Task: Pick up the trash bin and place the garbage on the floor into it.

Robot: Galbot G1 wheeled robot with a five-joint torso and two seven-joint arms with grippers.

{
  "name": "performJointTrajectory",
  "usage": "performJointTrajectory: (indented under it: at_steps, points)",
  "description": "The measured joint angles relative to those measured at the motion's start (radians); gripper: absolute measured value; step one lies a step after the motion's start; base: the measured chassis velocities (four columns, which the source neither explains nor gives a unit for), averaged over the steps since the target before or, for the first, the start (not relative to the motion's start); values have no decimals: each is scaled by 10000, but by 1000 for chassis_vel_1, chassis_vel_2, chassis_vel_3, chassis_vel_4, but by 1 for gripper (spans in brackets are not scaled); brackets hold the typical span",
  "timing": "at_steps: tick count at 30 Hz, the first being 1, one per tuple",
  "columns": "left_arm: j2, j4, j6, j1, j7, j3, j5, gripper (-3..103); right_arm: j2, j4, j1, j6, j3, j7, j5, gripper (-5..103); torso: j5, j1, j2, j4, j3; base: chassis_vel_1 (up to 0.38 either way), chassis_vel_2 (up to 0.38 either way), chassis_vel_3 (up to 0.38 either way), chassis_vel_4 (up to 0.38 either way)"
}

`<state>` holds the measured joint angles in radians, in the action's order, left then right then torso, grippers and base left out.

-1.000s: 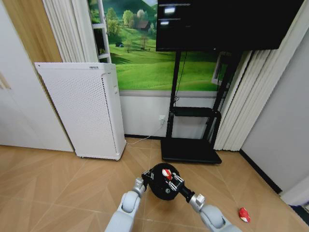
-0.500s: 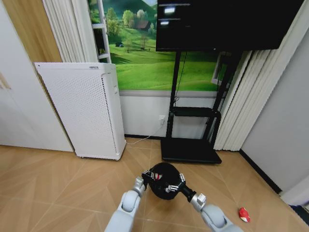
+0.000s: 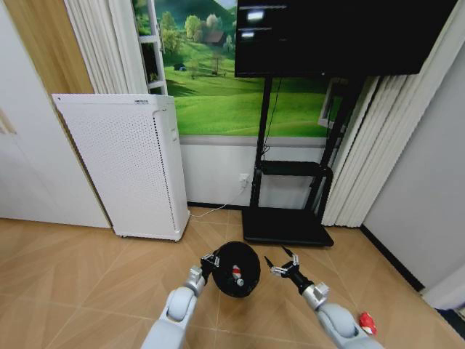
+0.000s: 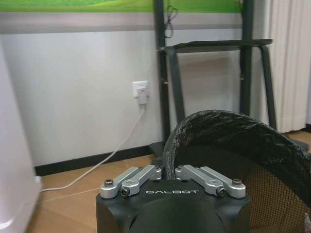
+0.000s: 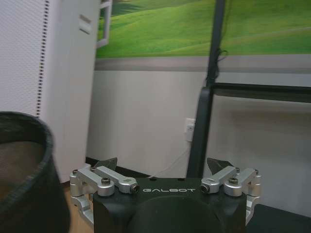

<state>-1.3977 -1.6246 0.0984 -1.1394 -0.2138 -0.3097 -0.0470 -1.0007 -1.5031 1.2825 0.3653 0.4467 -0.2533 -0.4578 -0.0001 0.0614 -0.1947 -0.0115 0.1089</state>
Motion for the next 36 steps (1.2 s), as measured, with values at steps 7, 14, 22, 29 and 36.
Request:
performJointTrajectory:
  at_steps: [7,14,22,29,36]
  points:
    - [574,-1017,199,-567,75,-976,-435,7,-345,700,166,-712,938,1193,316,100,0,0,0,2,0,0,0,0,0]
    - [746,-1546,257,-903,145,-1518,-660,7,-1103,1248,219,-1495,1636,2447,767,100,2,0,0,2,-1,0,0,0,0]
    - [523,-1722,256,-1171,174,-1831,-701,7,-1843,1238,383,-2079,2477,3426,882,100,1,-1,0,-1,0,0,0,0,0]
    - [327,-1817,249,-1449,170,-1873,-630,7,-1957,1086,298,-2002,2650,3562,609,100,0,-1,0,0,-1,0,0,0,0]
    - [229,-1810,179,-1569,156,-1859,-532,7,-1929,1165,-10,-2014,2564,3607,420,100,2,0,0,1,-1,0,0,0,0]
